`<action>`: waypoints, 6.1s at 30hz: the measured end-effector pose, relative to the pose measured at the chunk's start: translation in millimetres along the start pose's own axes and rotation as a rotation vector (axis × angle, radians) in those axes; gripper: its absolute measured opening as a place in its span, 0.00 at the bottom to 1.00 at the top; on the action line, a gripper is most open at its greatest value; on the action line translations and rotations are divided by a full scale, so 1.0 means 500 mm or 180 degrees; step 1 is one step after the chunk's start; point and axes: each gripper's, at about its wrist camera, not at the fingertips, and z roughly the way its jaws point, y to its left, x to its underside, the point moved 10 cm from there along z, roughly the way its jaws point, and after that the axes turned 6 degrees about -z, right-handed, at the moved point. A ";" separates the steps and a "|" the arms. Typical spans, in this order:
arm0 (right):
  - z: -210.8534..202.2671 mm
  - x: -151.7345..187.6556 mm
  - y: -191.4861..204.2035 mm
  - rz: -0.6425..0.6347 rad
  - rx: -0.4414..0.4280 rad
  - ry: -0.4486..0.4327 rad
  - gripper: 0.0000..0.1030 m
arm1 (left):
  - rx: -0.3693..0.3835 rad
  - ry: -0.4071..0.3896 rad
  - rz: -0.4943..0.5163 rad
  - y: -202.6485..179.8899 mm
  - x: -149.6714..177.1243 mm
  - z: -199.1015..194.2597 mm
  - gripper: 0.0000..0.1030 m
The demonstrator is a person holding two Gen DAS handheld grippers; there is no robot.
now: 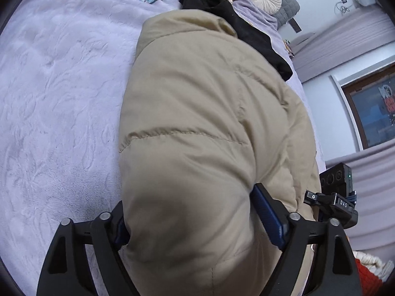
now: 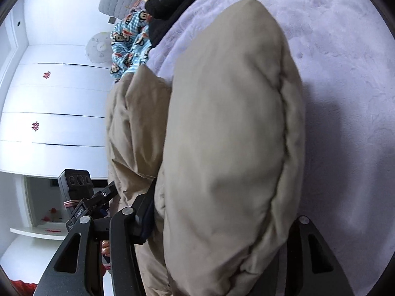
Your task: Fold large clothes
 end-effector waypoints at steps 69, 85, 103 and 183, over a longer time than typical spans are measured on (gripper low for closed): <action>-0.292 0.311 0.011 -0.0264 0.1633 -0.0252 0.33 | -0.1550 0.0226 0.0600 0.002 0.298 -0.224 0.80; -0.312 0.399 0.043 -0.0059 0.1553 -0.0150 0.33 | -0.1484 0.0124 0.0629 -0.032 0.344 -0.300 0.80; -0.323 0.399 0.102 -0.0243 0.1624 -0.0197 0.44 | -0.1687 -0.0145 0.0760 -0.059 0.336 -0.372 1.00; -0.446 0.277 0.359 -0.1138 0.2344 -0.0882 1.00 | -0.1783 -0.0927 0.0730 -0.186 0.218 -0.566 1.00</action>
